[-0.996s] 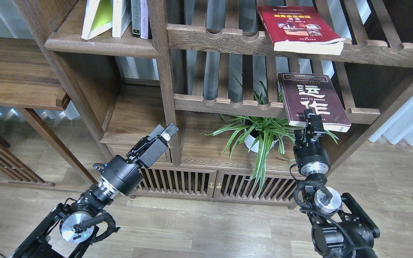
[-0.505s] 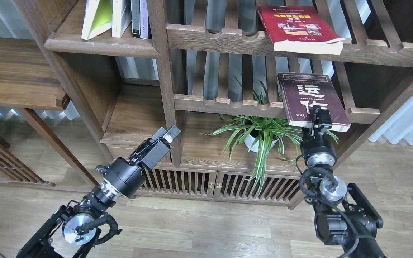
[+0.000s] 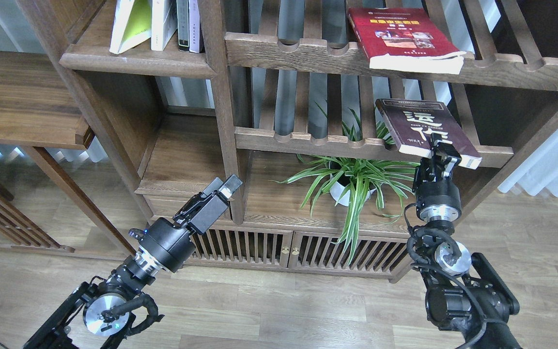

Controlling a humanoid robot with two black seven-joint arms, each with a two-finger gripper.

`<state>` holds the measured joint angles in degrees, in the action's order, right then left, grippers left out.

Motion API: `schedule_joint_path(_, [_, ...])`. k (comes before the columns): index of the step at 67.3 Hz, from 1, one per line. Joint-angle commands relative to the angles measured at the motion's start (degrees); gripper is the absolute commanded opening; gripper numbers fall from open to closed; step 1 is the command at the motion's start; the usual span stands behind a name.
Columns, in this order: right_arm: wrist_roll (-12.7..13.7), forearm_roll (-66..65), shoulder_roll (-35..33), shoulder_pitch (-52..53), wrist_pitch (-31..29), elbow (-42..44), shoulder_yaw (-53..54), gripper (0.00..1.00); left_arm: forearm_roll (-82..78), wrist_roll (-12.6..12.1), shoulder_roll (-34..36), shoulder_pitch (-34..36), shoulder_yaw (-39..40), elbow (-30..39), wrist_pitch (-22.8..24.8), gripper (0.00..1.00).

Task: Organize books on shelf
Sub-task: 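Insert the right gripper under the maroon book on the middle shelf, then tip the maroon book outward and lower it with the right gripper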

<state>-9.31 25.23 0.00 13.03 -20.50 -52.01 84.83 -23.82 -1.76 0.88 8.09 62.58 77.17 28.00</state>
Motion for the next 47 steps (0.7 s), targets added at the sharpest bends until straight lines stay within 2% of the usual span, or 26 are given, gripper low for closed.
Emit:
schedule_joint_path(1, [0.0,0.0,0.0,-1.1,-0.4,-0.2,-0.1,0.04,0.0,0.0,0.1,0.0,0.0,0.0,0.0,0.93])
schedule_joint_path(14, [0.0,0.3,0.0,-2.0,-3.1,-1.1,0.0,0.04,0.0,0.0,0.1,-1.0,0.0,0.0,0.0,0.93])
schedule_joint_path(20, [0.0,0.7,0.0,-3.4,-7.5,-2.6,-0.3,0.04,0.0,0.3,0.1,-1.1,0.4,0.0,0.0,0.93])
schedule_joint_path(41, [1.9,1.0,0.0,-10.3,-7.5,-8.5,-10.8,0.04,1.9,0.4,0.1,-2.5,1.0,-0.3,0.0,0.95])
schedule_joint_path(47, [1.9,2.7,0.0,-10.8,-7.5,-11.9,-14.1,0.03,7.6,0.4,-0.9,-3.4,0.0,0.1,0.0,0.87])
